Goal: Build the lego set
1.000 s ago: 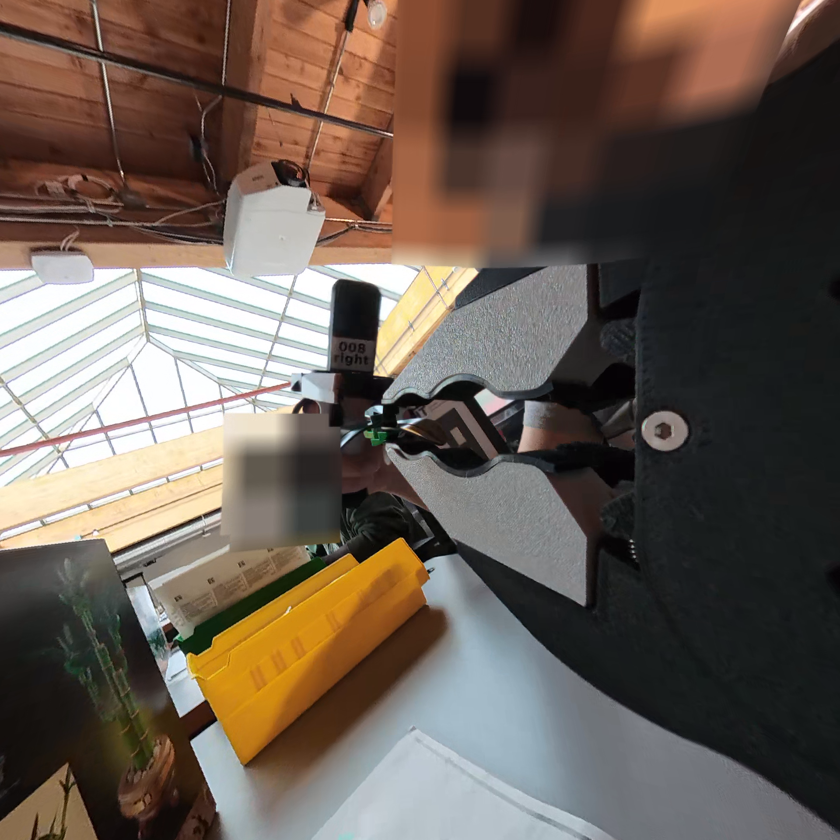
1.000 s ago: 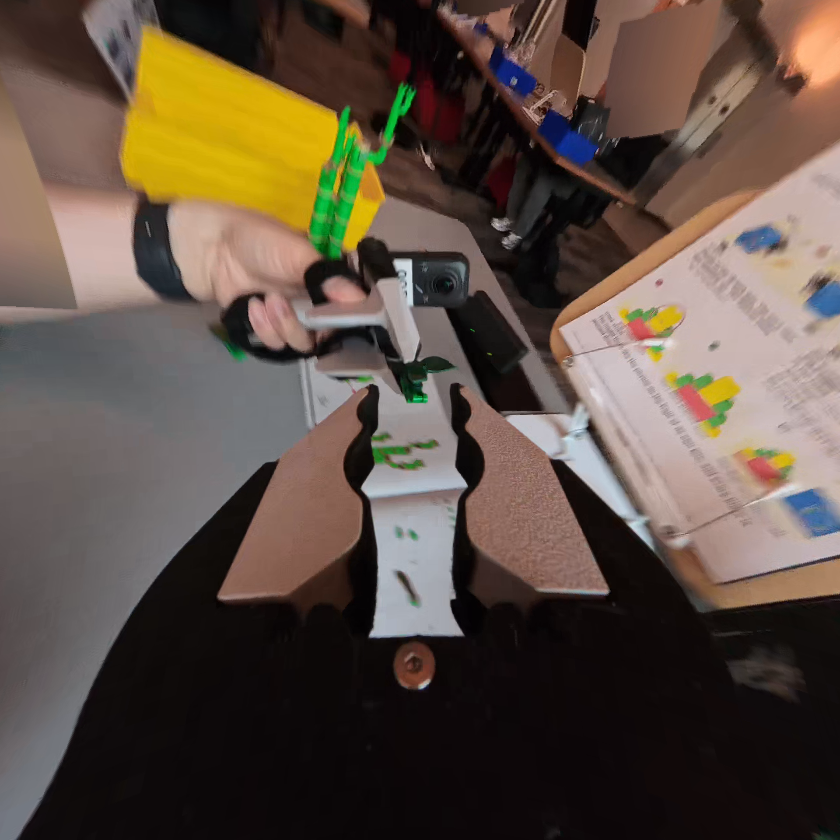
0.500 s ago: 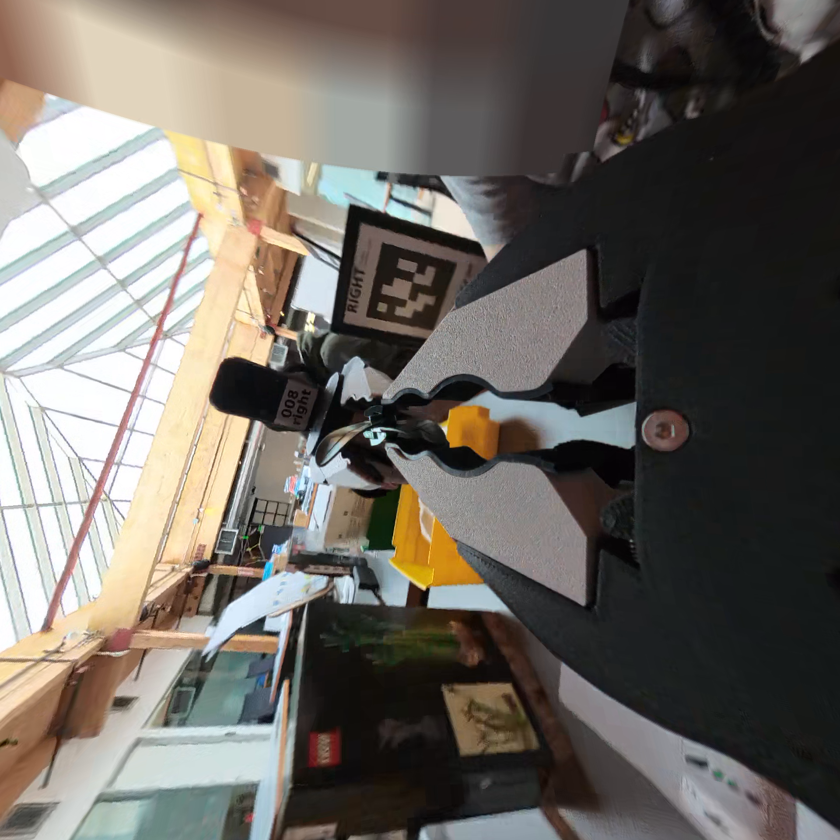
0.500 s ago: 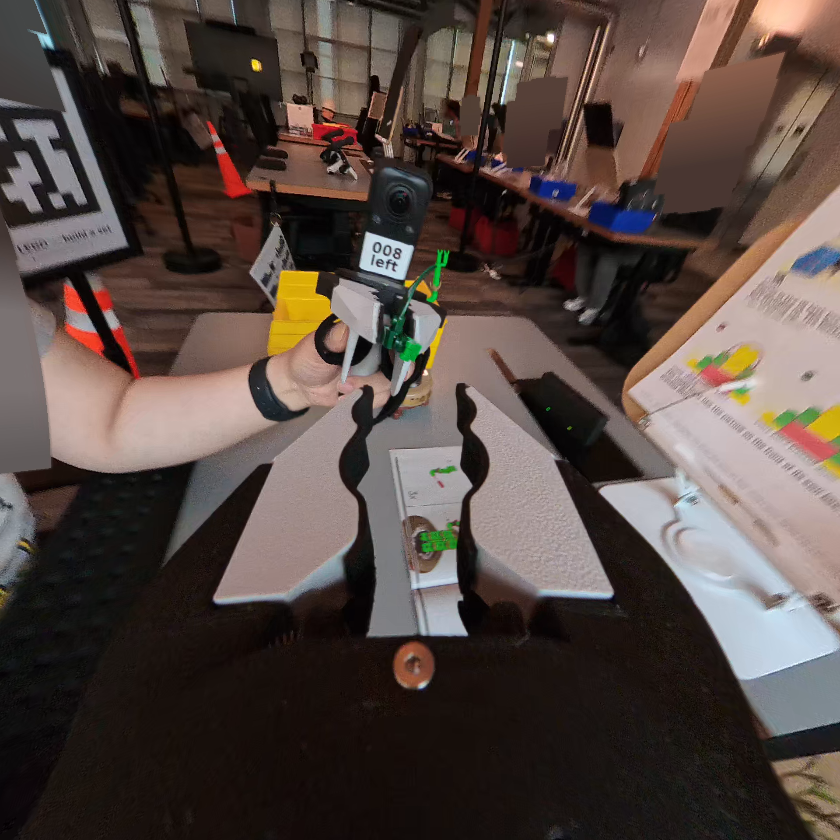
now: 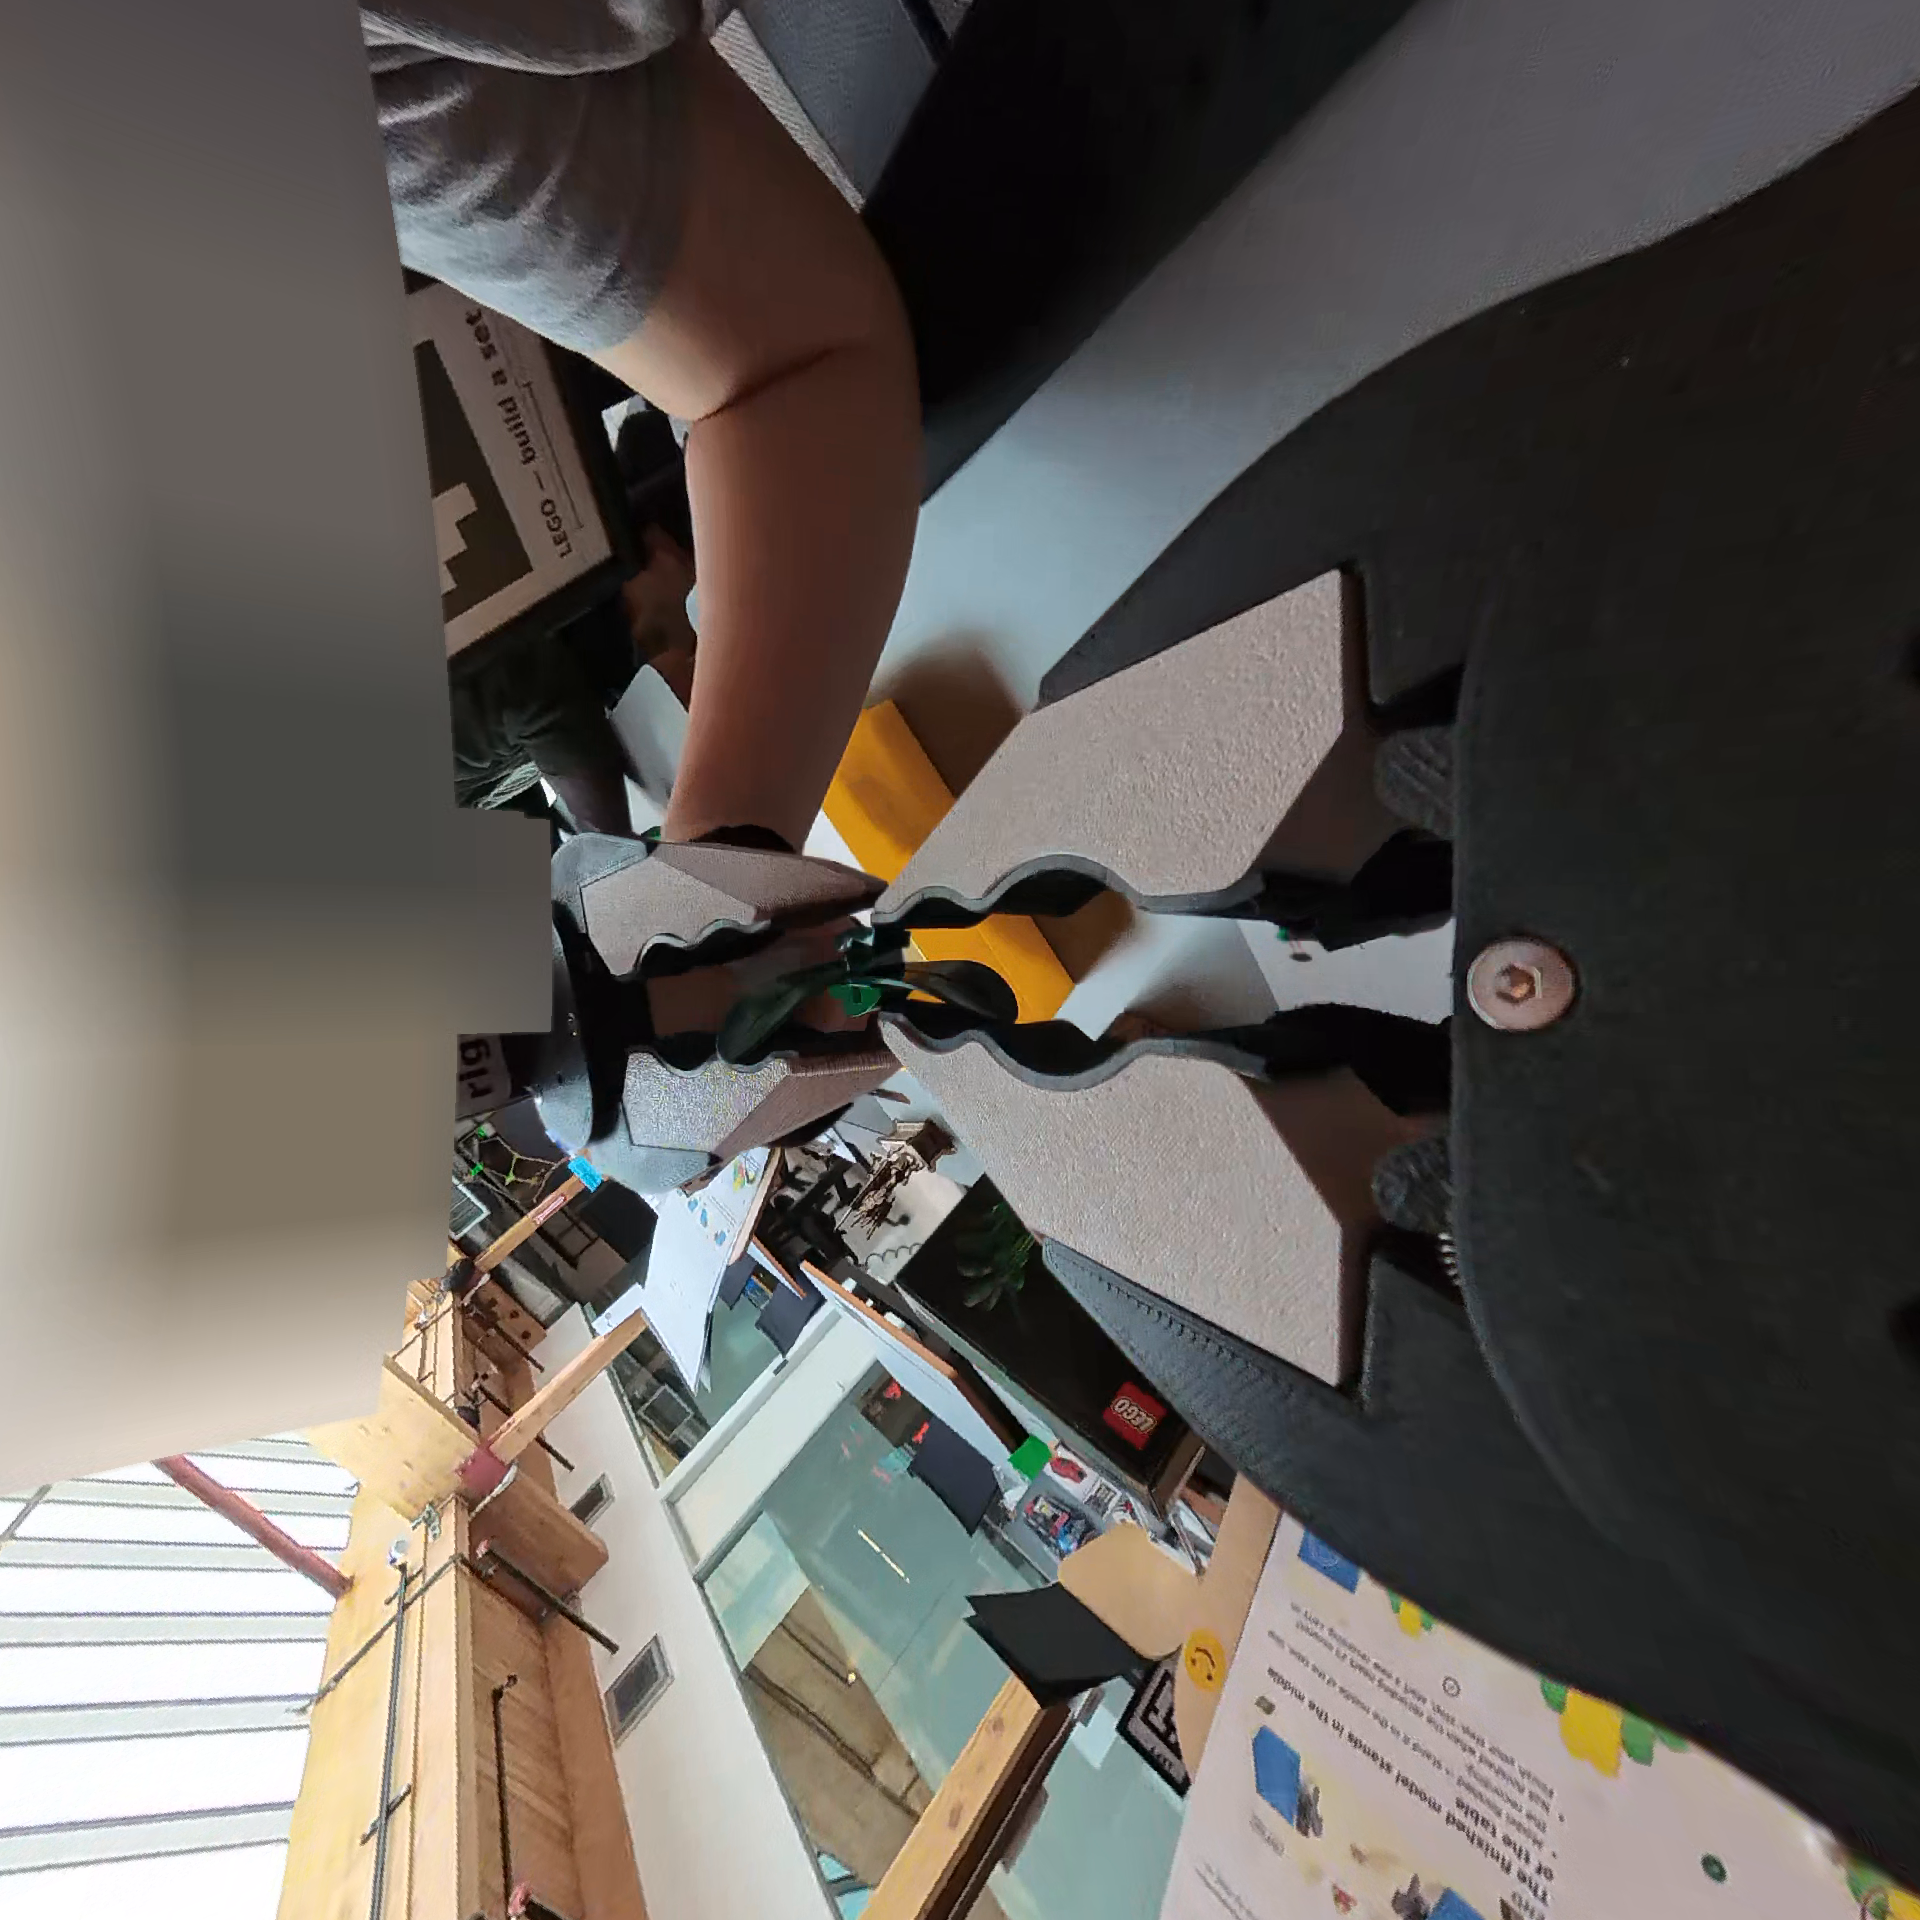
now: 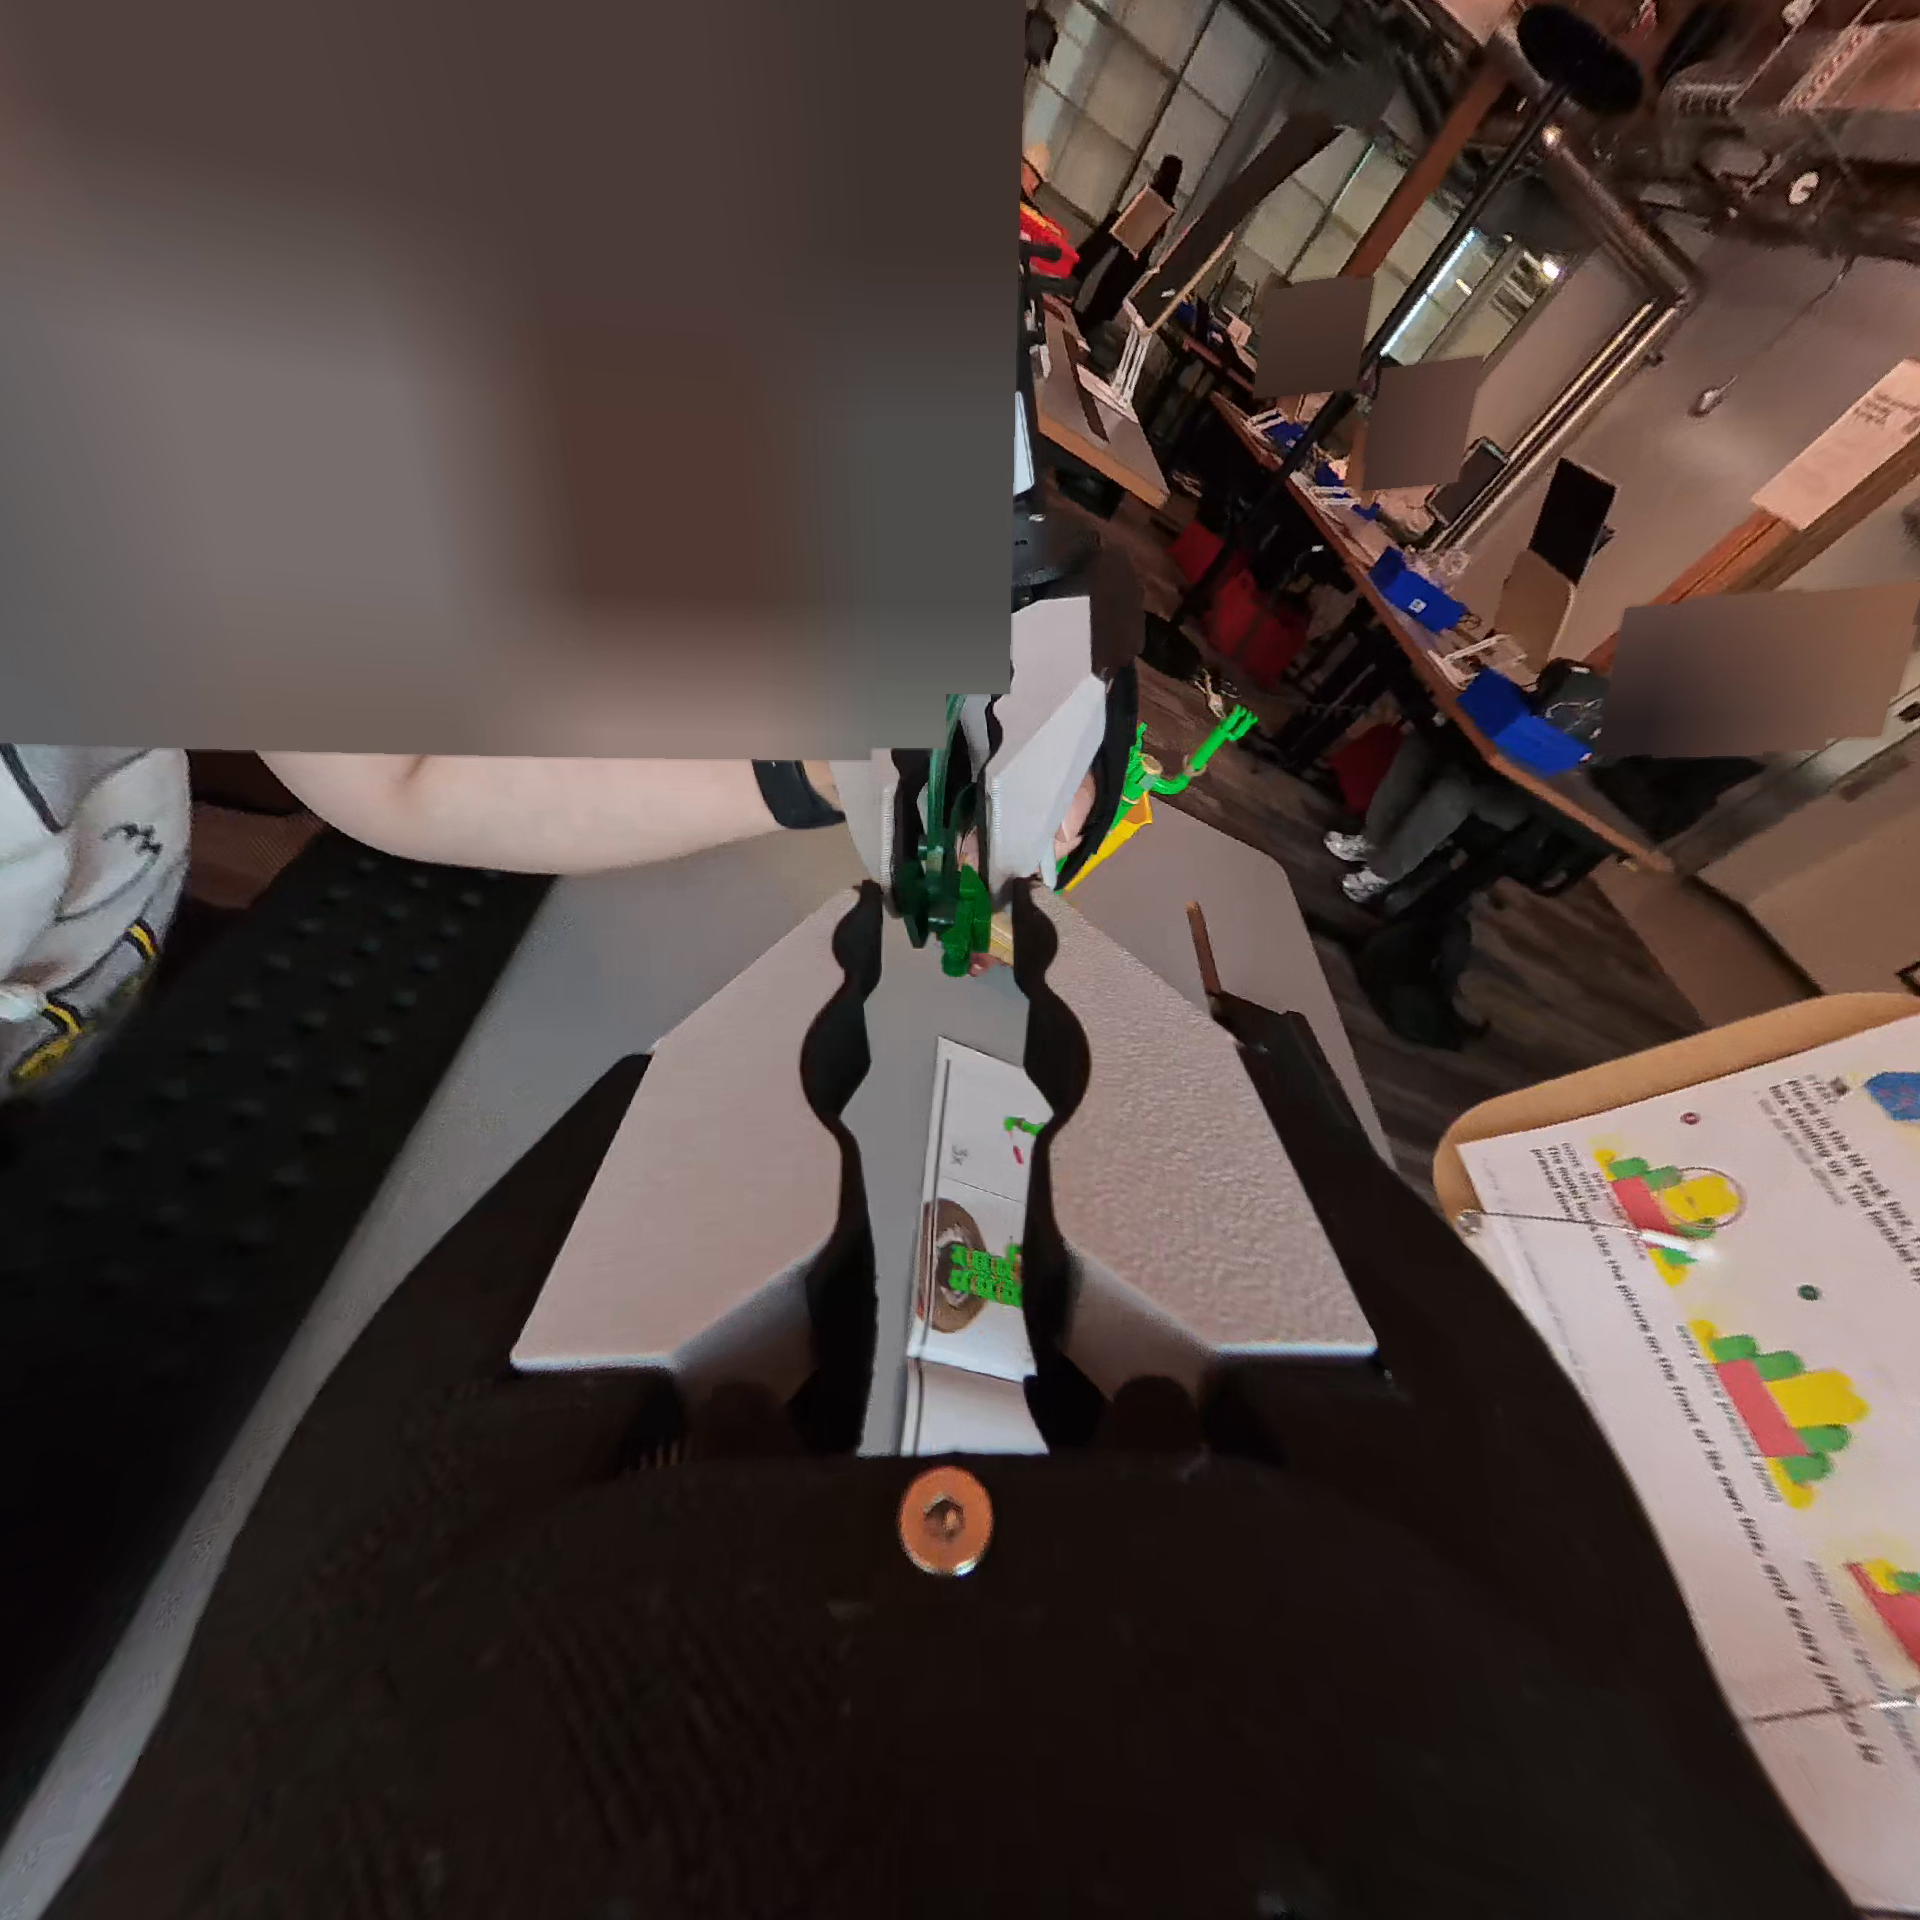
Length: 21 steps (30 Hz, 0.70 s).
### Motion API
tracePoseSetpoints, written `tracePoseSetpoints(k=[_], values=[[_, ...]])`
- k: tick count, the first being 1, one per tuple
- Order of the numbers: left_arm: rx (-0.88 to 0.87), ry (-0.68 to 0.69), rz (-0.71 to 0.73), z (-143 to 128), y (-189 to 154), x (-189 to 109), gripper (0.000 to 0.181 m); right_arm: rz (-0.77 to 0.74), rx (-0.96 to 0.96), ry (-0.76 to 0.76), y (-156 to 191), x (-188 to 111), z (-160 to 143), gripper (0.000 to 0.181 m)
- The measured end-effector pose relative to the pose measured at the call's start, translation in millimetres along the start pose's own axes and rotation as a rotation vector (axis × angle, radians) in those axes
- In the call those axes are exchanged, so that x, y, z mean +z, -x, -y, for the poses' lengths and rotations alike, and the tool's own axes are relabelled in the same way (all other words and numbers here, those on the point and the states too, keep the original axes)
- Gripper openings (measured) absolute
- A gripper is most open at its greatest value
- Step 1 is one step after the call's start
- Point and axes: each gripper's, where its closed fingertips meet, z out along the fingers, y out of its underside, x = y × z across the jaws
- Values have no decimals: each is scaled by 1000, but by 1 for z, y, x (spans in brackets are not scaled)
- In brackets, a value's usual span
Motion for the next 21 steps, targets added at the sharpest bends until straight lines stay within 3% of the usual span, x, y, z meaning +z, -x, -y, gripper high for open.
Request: tracePoseSetpoints(k=[8, 21], values=[[62, 43, 6, -5, -4, 3, 11, -41, -77, 114, 3, -2, -8, 22], [74, 34, 8, -1, -7, 3, 12, -40, -84, 119, 5, -6, -7, 13]])
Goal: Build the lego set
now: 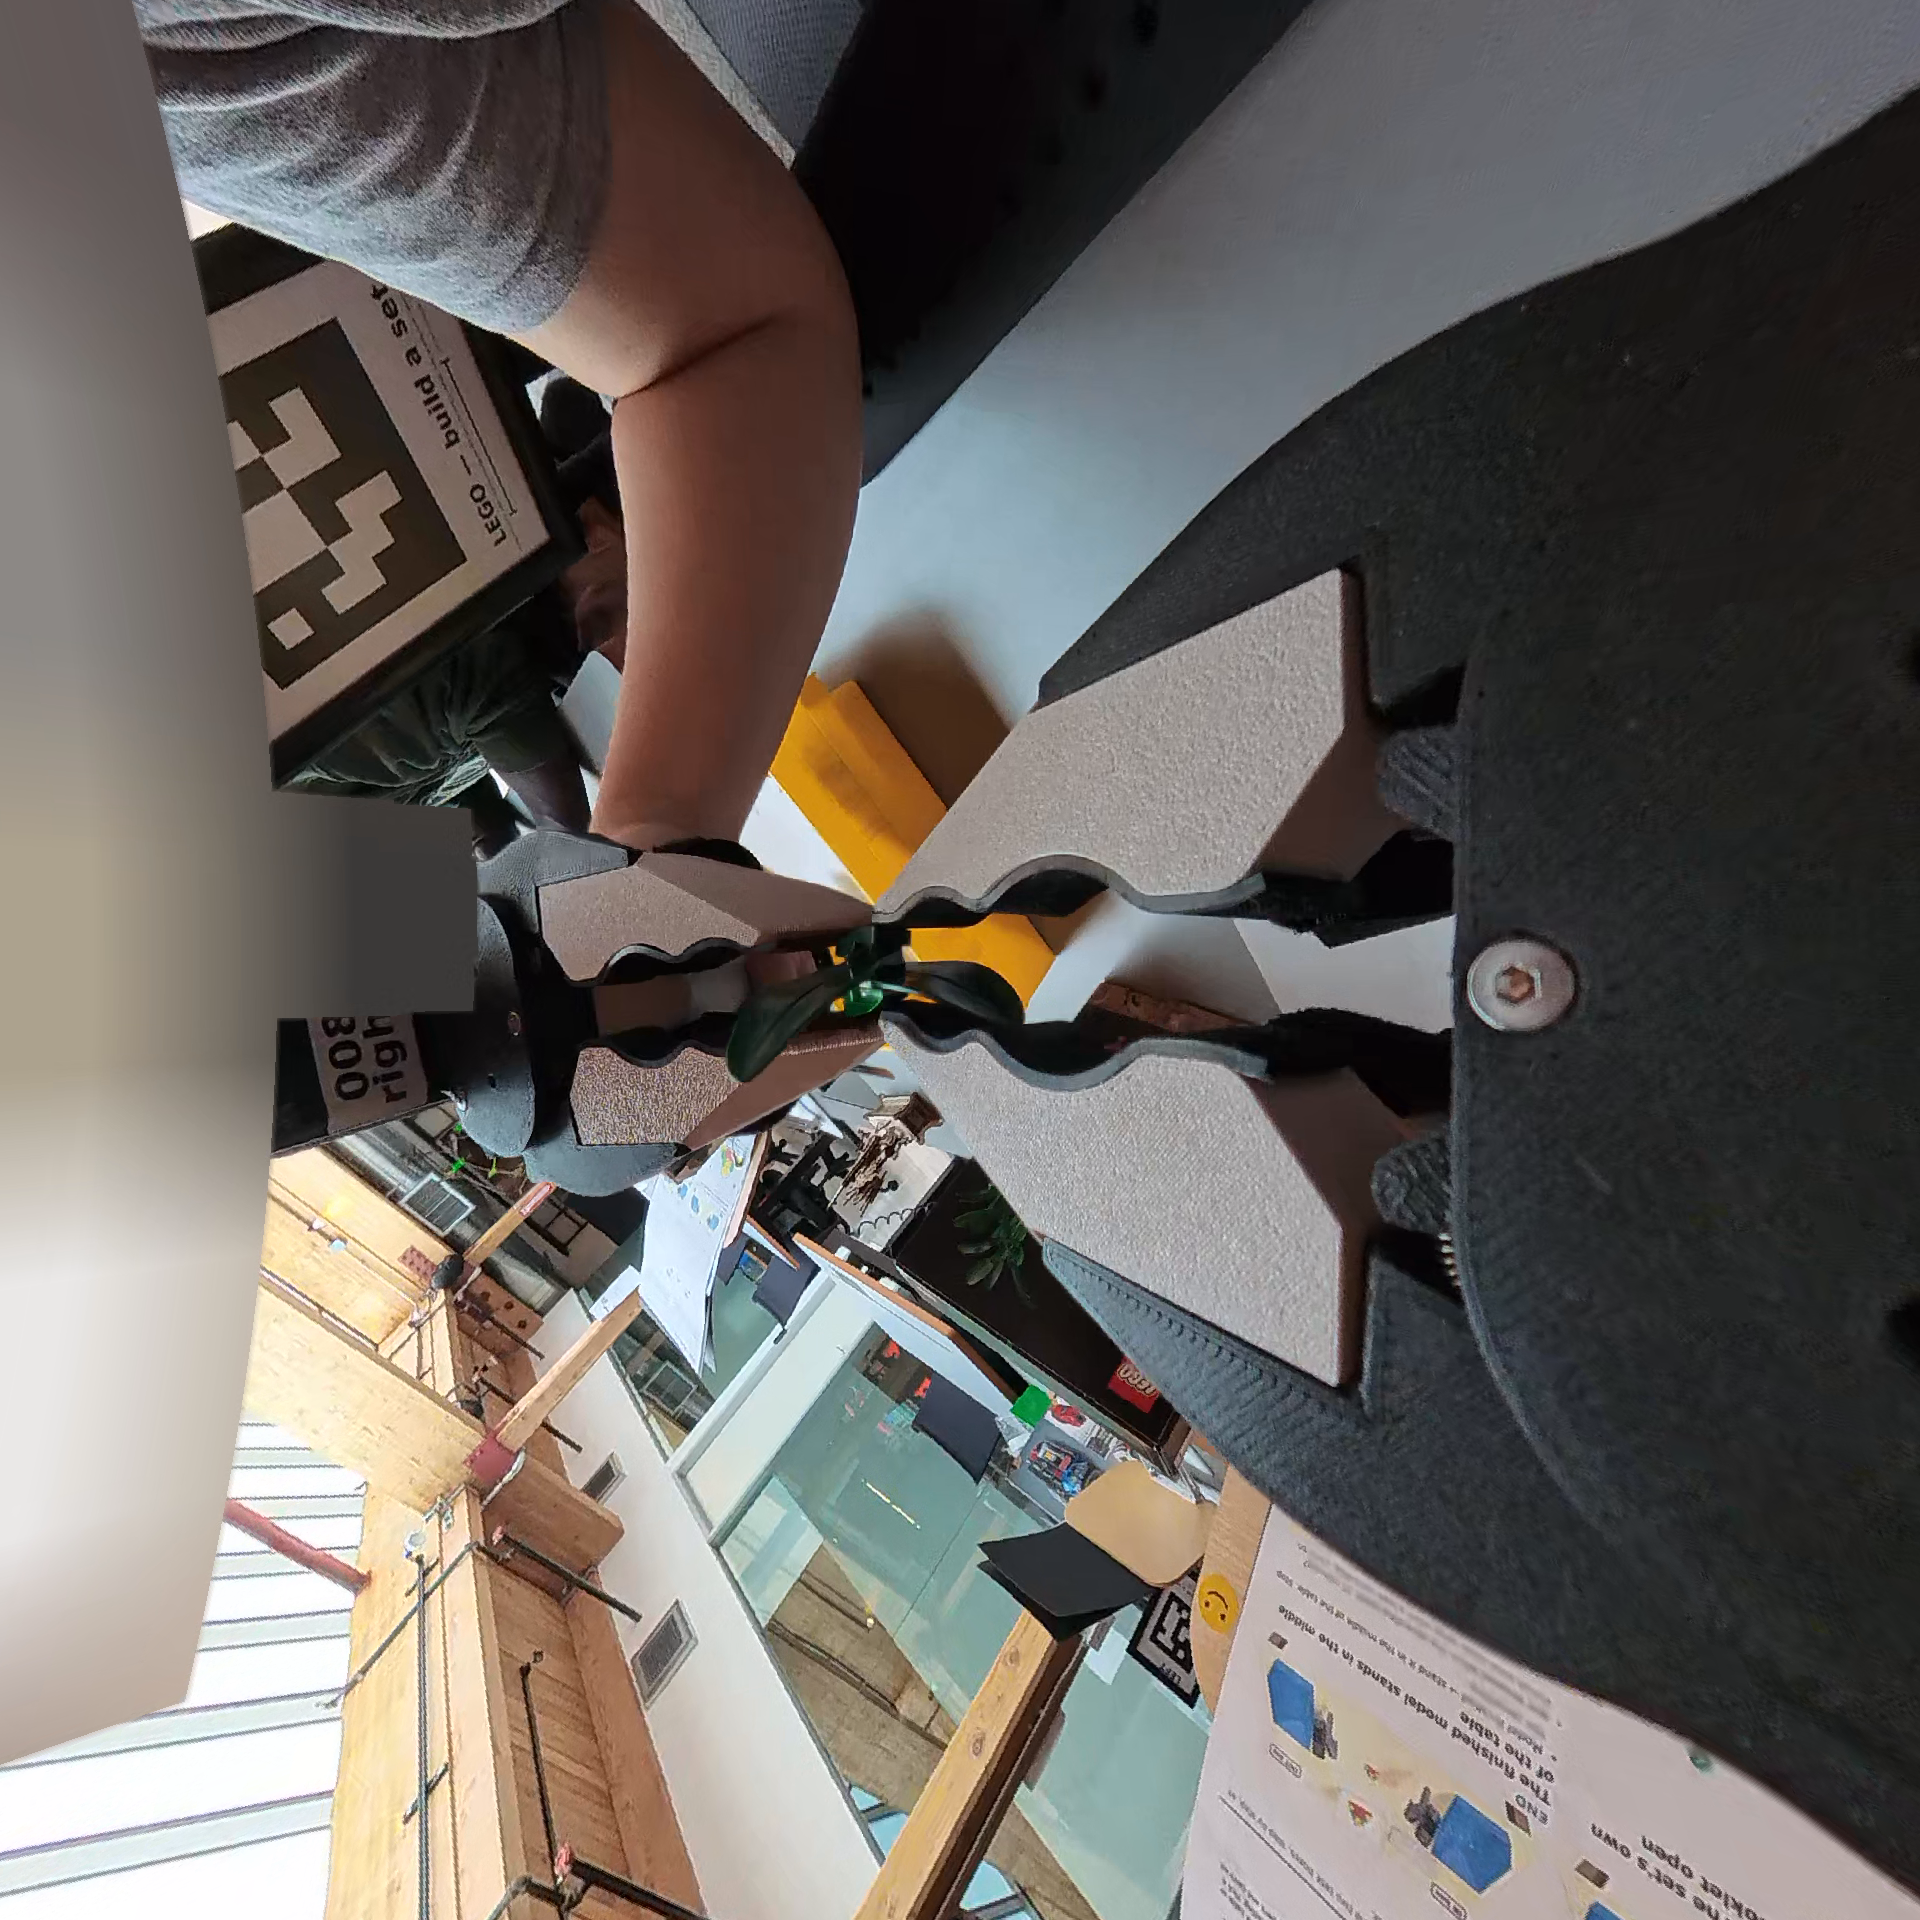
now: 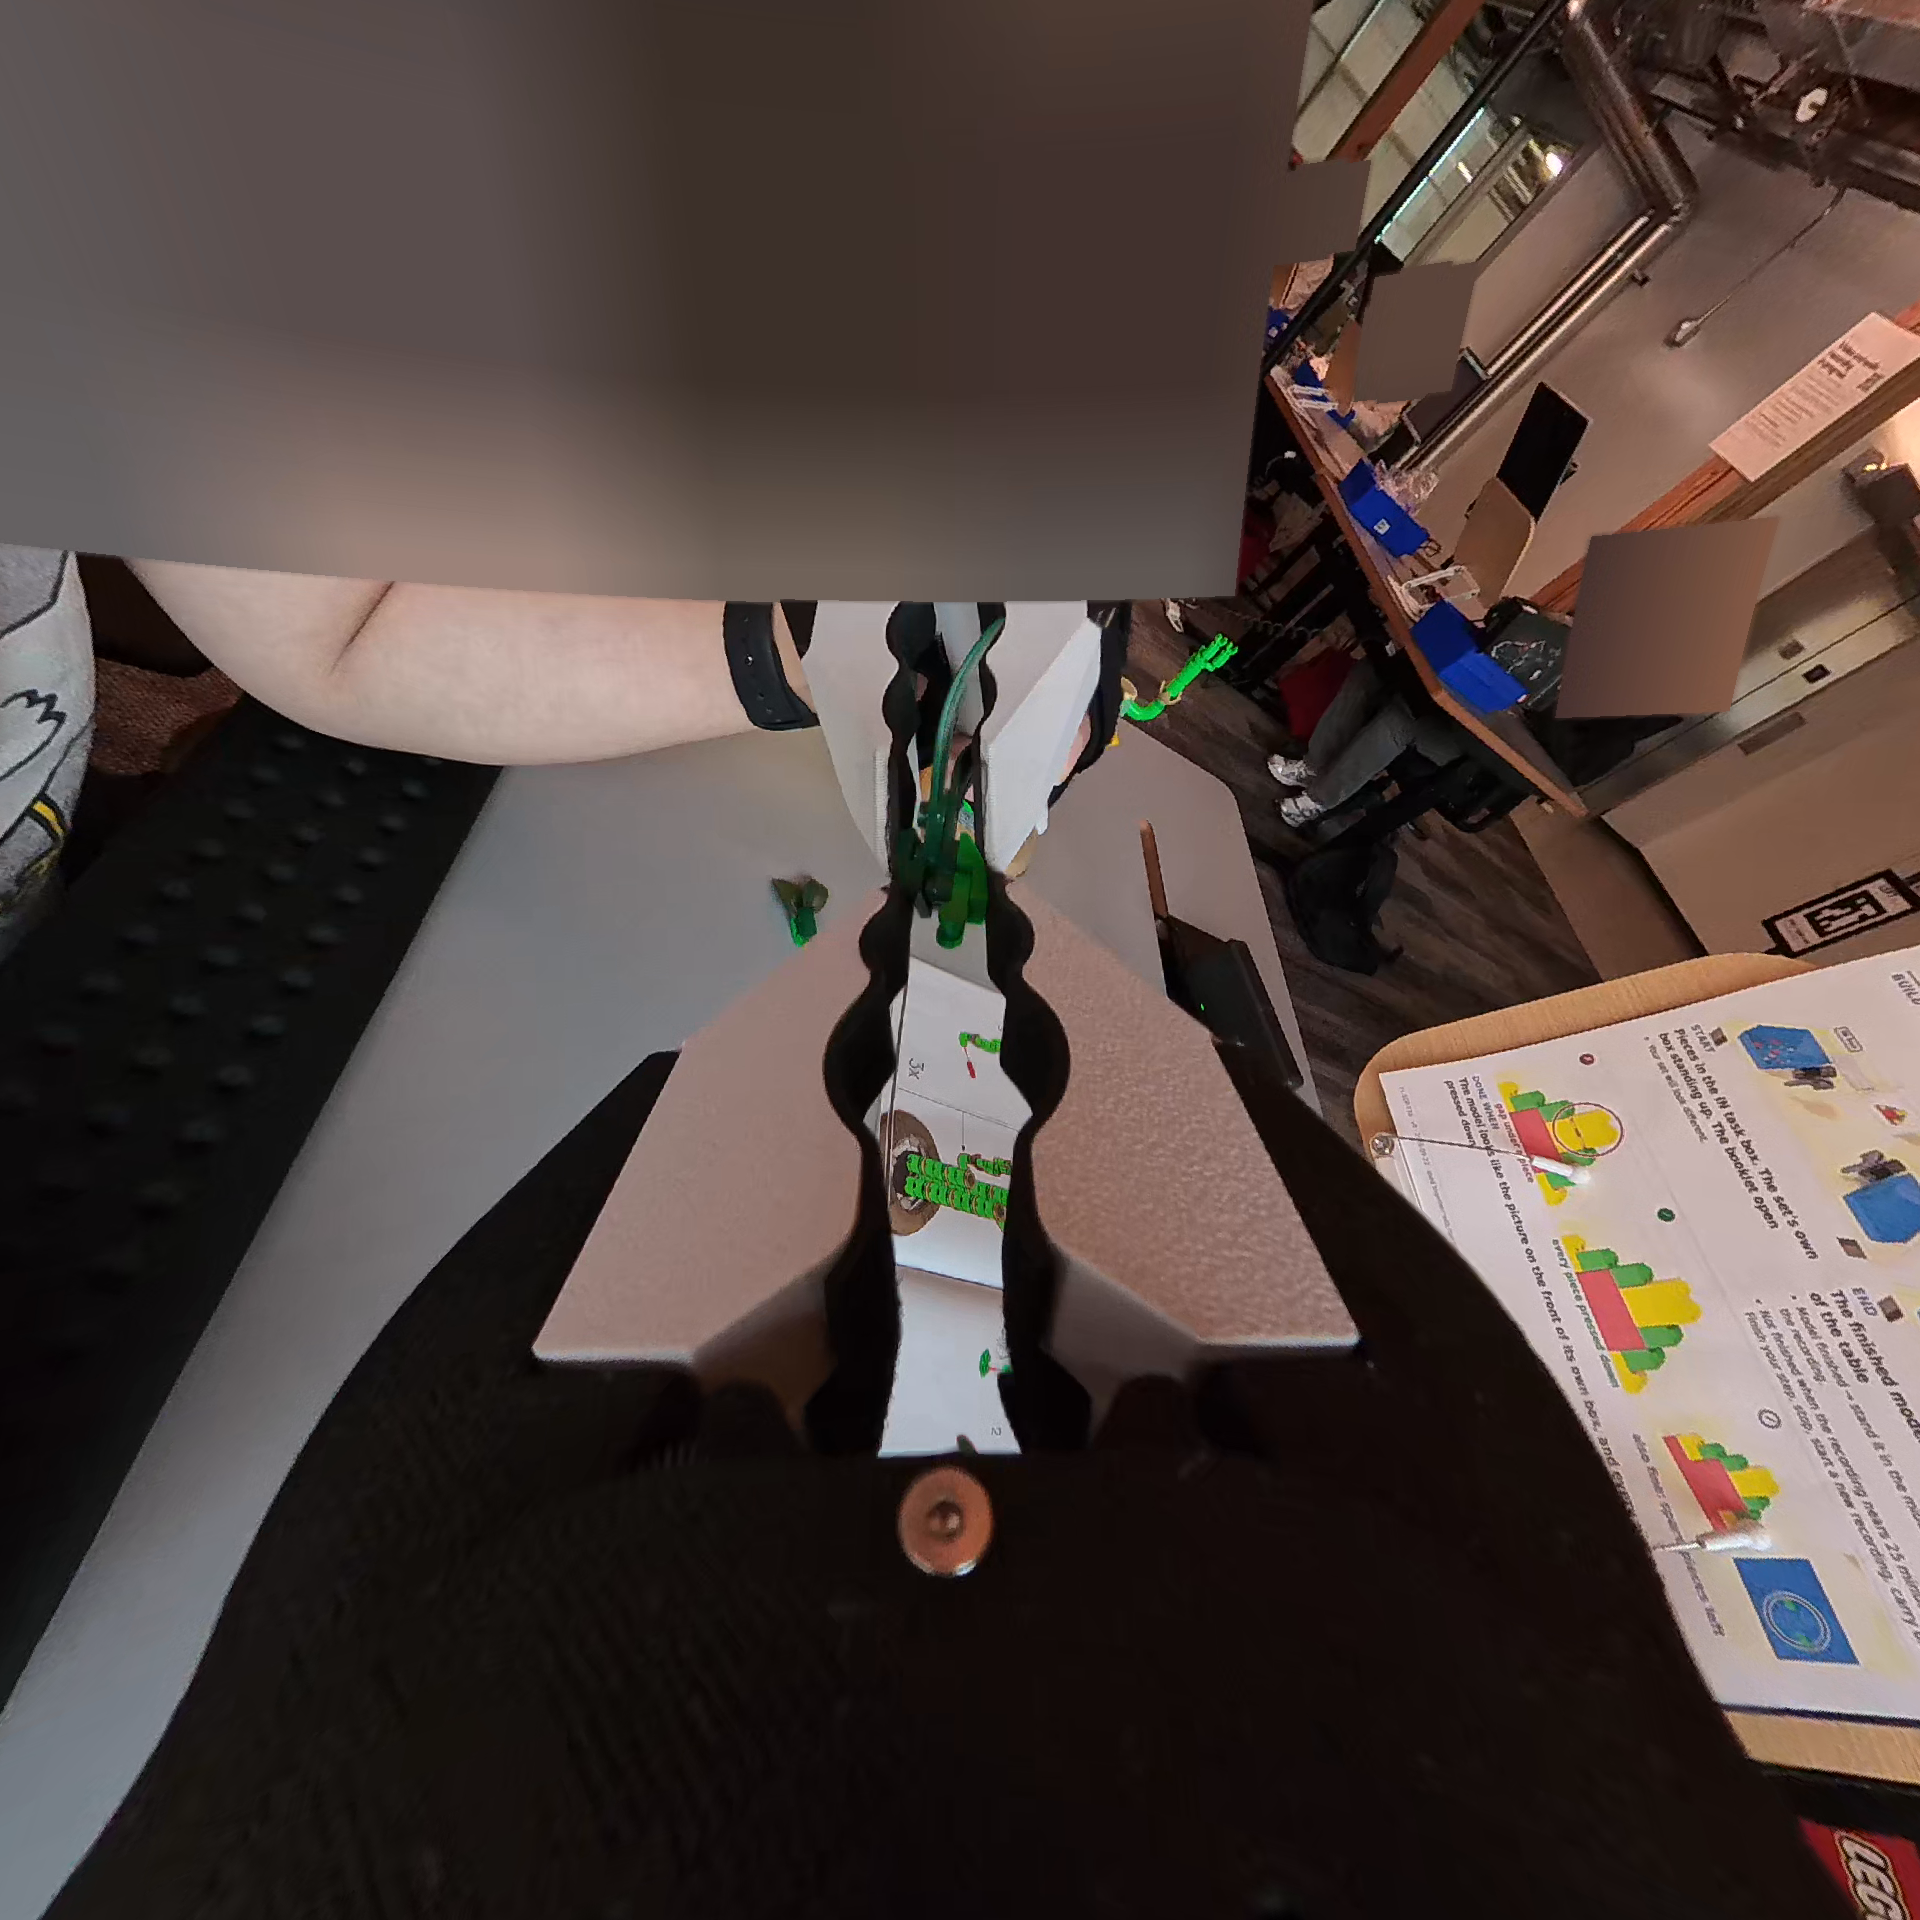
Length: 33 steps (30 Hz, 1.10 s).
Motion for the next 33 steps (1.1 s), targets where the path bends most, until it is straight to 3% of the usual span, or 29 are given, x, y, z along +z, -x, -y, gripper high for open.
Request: tracePoseSetpoints(k=[10, 33], values=[[46, 55, 20, -2, 1, -6, 12, -16, -29, -9, -1, 5, 1, 13], [-69, 117, -9, -11, 0, -9, 12, -74, -117, 83, -3, 8, -7, 11]])
